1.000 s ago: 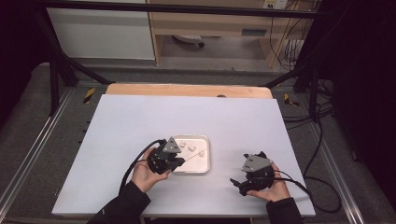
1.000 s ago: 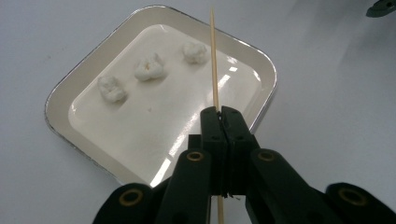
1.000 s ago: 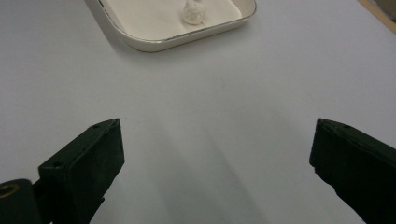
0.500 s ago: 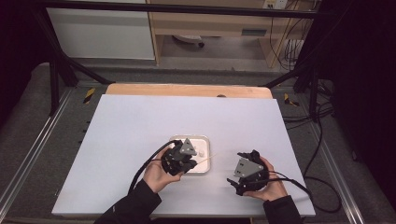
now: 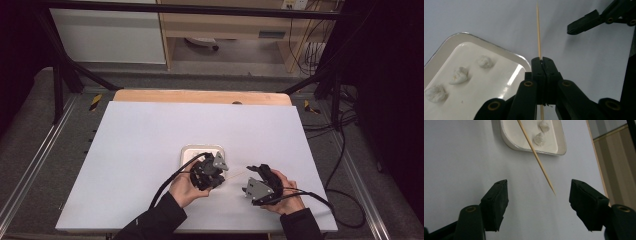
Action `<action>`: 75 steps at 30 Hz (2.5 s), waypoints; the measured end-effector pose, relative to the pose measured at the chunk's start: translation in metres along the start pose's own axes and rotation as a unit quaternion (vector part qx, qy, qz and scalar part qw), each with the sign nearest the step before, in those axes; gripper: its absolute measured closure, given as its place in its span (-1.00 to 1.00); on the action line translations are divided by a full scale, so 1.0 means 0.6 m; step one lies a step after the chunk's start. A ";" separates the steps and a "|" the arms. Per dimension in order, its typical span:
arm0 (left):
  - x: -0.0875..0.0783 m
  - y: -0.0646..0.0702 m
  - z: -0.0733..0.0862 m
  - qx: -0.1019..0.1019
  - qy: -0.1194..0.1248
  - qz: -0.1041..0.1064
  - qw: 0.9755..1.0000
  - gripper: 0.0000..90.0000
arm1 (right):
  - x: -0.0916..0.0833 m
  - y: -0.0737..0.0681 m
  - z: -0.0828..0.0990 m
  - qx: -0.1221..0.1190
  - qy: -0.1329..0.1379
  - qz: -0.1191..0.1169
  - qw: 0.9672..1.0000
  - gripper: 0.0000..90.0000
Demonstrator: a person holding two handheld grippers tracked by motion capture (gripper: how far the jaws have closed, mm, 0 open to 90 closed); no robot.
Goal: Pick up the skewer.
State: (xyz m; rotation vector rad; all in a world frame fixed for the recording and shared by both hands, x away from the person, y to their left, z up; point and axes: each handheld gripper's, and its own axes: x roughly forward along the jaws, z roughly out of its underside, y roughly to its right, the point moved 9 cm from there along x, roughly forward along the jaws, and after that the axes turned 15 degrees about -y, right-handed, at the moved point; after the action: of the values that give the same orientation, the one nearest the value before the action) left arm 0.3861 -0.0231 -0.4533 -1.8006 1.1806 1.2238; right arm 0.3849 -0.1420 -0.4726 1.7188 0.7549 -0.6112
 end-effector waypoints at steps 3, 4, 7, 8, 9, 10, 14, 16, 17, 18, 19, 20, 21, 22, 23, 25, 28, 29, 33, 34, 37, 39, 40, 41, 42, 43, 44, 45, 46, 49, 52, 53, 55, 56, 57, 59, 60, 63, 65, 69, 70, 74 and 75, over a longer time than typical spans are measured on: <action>0.003 0.007 -0.007 0.005 -0.005 0.000 1.000 0.97 | 0.002 -0.005 -0.001 -0.025 -0.003 0.004 1.000 -0.16; 0.004 0.008 -0.009 0.007 -0.007 0.000 1.000 0.97 | 0.003 -0.005 -0.002 -0.036 -0.003 0.008 0.999 -0.12; 0.006 0.011 -0.013 0.011 -0.012 0.001 1.000 0.97 | 0.006 -0.006 -0.002 -0.058 -0.006 0.017 0.998 -0.01; 0.008 0.012 -0.015 0.010 -0.010 0.003 1.000 0.97 | 0.006 -0.009 -0.001 -0.062 -0.006 0.013 0.998 0.02; 0.008 0.014 -0.017 0.011 -0.012 0.003 1.000 0.97 | 0.007 -0.008 -0.002 -0.071 -0.005 0.021 0.997 0.06; 0.009 0.015 -0.018 0.012 -0.013 0.004 1.000 0.97 | 0.007 -0.006 -0.003 -0.087 -0.002 0.028 0.996 0.09; 0.013 0.018 -0.021 0.018 -0.021 0.002 1.000 0.97 | 0.005 -0.009 -0.004 -0.105 0.002 0.030 0.994 0.27; 0.013 0.020 -0.024 0.018 -0.019 0.004 1.000 0.97 | 0.006 -0.012 -0.003 -0.117 0.000 0.030 0.993 0.35; 0.014 0.021 -0.025 0.019 -0.020 0.004 1.000 0.97 | 0.007 -0.014 -0.002 -0.121 -0.002 0.028 0.992 0.39; 0.014 0.021 -0.026 0.021 -0.021 0.004 1.000 0.97 | 0.008 -0.015 -0.002 -0.124 -0.003 0.028 0.992 0.42; 0.014 0.023 -0.028 0.022 -0.020 0.005 1.000 0.97 | 0.008 -0.016 -0.002 -0.130 -0.002 0.028 0.991 0.46; 0.015 0.025 -0.029 0.023 -0.020 0.005 1.000 0.97 | 0.009 -0.017 -0.002 -0.130 -0.003 0.031 0.991 0.51; 0.015 0.027 -0.030 0.024 -0.021 0.007 0.999 0.97 | 0.009 -0.015 -0.002 -0.140 -0.004 0.035 0.990 0.54; 0.015 0.027 -0.031 0.028 -0.021 0.006 0.999 0.97 | 0.008 -0.016 -0.002 -0.146 -0.004 0.035 0.989 0.58; 0.015 0.029 -0.031 0.028 -0.023 0.007 0.999 0.97 | 0.008 -0.016 -0.002 -0.149 -0.004 0.036 0.988 0.62; 0.015 0.031 -0.032 0.031 -0.022 0.008 0.999 0.97 | 0.009 -0.017 -0.001 -0.157 -0.005 0.038 0.987 0.70; 0.017 0.033 -0.032 0.034 -0.026 0.009 0.999 0.97 | 0.009 -0.018 -0.001 -0.171 -0.007 0.044 0.984 0.80; 0.018 0.033 -0.031 0.034 -0.027 0.009 0.999 0.97 | 0.010 -0.018 -0.001 -0.178 -0.008 0.045 0.983 0.83; 0.020 0.032 -0.030 0.034 -0.028 0.011 0.999 0.97 | 0.013 -0.020 0.000 -0.192 -0.011 0.047 0.980 0.93; 0.020 0.032 -0.030 0.035 -0.029 0.011 0.999 0.97 | 0.013 -0.021 0.000 -0.193 -0.010 0.045 0.980 0.95; 0.021 0.033 -0.030 0.037 -0.031 0.010 0.999 0.97 | 0.014 -0.022 0.000 -0.197 -0.012 0.044 0.979 0.97; 0.020 0.033 -0.030 0.036 -0.031 0.012 0.999 0.97 | 0.013 -0.022 0.000 -0.195 -0.013 0.044 0.980 0.98; 0.020 0.033 -0.030 0.035 -0.029 0.013 0.999 0.97 | 0.013 -0.022 0.000 -0.196 -0.014 0.044 0.980 0.98; 0.019 0.032 -0.030 0.036 -0.027 0.014 0.999 0.97 | 0.012 -0.021 0.000 -0.196 -0.014 0.045 0.980 0.98; 0.018 0.032 -0.030 0.037 -0.026 0.016 0.999 0.97 | 0.011 -0.022 0.000 -0.191 -0.013 0.042 0.980 0.98; 0.018 0.032 -0.030 0.037 -0.024 0.019 0.999 0.97 | 0.011 -0.022 0.000 -0.190 -0.013 0.041 0.981 0.98; 0.016 0.031 -0.031 0.034 -0.019 0.018 0.999 0.97 | 0.010 -0.020 0.000 -0.191 -0.013 0.043 0.981 0.98; 0.015 0.030 -0.032 0.034 -0.013 0.018 0.999 0.96 | 0.009 -0.020 0.000 -0.187 -0.013 0.044 0.981 0.99; 0.013 0.029 -0.030 0.039 -0.013 0.015 0.999 0.94 | 0.008 -0.018 0.000 -0.184 -0.013 0.046 0.982 0.99; 0.012 0.025 -0.021 0.043 -0.033 0.007 0.998 0.52 | 0.004 -0.011 0.004 -0.181 -0.025 0.055 0.982 0.99; 0.012 0.023 -0.012 0.044 -0.054 0.014 0.997 0.39 | 0.003 -0.007 0.005 -0.195 -0.035 0.067 0.978 0.99; 0.012 0.022 -0.010 0.043 -0.060 0.017 0.997 0.36 | 0.002 -0.008 0.005 -0.191 -0.040 0.067 0.978 0.99; 0.015 0.018 -0.007 0.039 -0.074 0.019 0.996 0.32 | 0.002 -0.006 0.001 -0.203 -0.043 0.072 0.976 0.99; 0.016 0.016 -0.006 0.037 -0.082 0.019 0.996 0.33 | 0.001 -0.004 -0.001 -0.211 -0.044 0.076 0.974 0.99; 0.018 0.017 -0.005 0.035 -0.086 0.023 0.995 0.35 | 0.001 -0.002 -0.004 -0.218 -0.044 0.079 0.972 0.99; 0.019 0.019 -0.005 0.038 -0.097 0.028 0.994 0.40 | 0.000 -0.002 -0.006 -0.220 -0.048 0.081 0.971 0.99; 0.021 0.020 -0.006 0.040 -0.098 0.028 0.994 0.42 | 0.000 -0.002 -0.007 -0.225 -0.050 0.082 0.970 0.99; 0.023 0.021 -0.008 0.044 -0.110 0.018 0.993 0.54 | -0.002 -0.001 -0.012 -0.236 -0.052 0.087 0.966 0.99; 0.026 0.024 -0.010 0.047 -0.119 0.019 0.992 0.60 | -0.004 -0.001 -0.015 -0.247 -0.052 0.091 0.963 0.99; 0.030 0.030 -0.015 0.055 -0.127 0.017 0.990 0.77 | -0.004 -0.004 -0.015 -0.253 -0.060 0.091 0.961 0.99; 0.031 0.029 -0.015 0.056 -0.130 0.013 0.990 0.82 | -0.004 -0.004 -0.016 -0.257 -0.059 0.091 0.960 0.99; 0.029 0.028 -0.014 0.057 -0.134 0.012 0.989 0.90 | -0.006 -0.005 -0.013 -0.255 -0.062 0.090 0.961 0.99; 0.030 0.028 -0.014 0.054 -0.132 0.012 0.990 0.91 | -0.006 -0.004 -0.015 -0.259 -0.059 0.091 0.960 0.99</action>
State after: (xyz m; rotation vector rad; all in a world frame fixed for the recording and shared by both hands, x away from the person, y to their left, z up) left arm 0.3763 -0.0424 -0.4674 -1.4955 1.0972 1.3385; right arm 0.3810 -0.1336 -0.4694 1.2386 0.5981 -0.3441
